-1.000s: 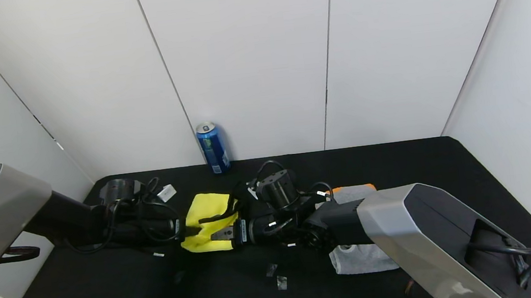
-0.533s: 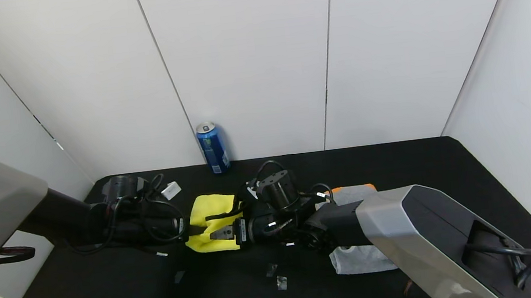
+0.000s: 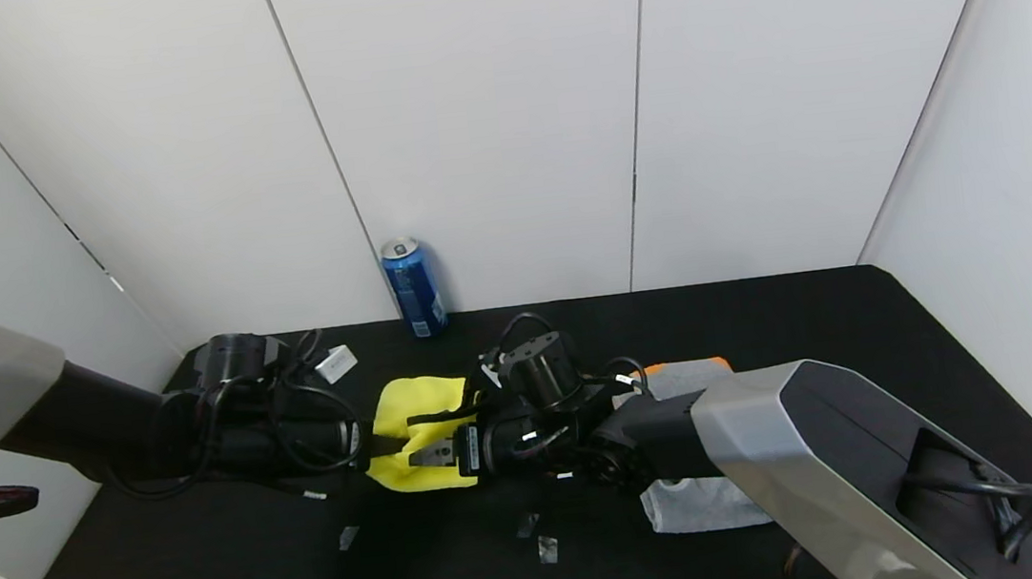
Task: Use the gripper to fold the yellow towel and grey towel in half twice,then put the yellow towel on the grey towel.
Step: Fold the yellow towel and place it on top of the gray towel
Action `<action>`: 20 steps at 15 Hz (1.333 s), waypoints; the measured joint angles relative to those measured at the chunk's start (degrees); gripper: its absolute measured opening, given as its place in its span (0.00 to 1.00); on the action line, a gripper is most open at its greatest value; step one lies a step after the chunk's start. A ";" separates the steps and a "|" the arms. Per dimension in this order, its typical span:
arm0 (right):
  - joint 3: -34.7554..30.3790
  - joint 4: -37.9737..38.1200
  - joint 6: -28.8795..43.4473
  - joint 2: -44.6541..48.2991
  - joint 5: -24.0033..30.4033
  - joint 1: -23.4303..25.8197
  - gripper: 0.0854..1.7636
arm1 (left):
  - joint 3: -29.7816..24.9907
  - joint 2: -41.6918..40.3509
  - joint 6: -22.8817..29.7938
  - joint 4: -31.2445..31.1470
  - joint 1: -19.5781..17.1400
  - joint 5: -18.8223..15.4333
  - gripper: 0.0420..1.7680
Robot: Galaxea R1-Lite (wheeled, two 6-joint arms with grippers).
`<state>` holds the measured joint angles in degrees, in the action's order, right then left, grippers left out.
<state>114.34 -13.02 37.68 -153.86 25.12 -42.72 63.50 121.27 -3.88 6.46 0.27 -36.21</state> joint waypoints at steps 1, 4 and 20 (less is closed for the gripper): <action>0.00 0.00 0.02 0.00 0.00 0.02 0.97 | -0.05 -0.07 -0.24 0.00 0.06 0.02 0.08; 0.00 0.00 0.02 0.00 -0.11 0.05 0.97 | -0.11 -0.05 -0.33 0.02 0.00 0.07 0.08; 0.00 -0.39 -0.05 -0.06 -0.48 0.02 0.03 | -0.20 0.91 -2.17 0.21 -0.27 0.07 0.08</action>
<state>114.34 -13.41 37.63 -153.92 24.65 -42.69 63.31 122.19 -6.05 6.67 0.00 -36.13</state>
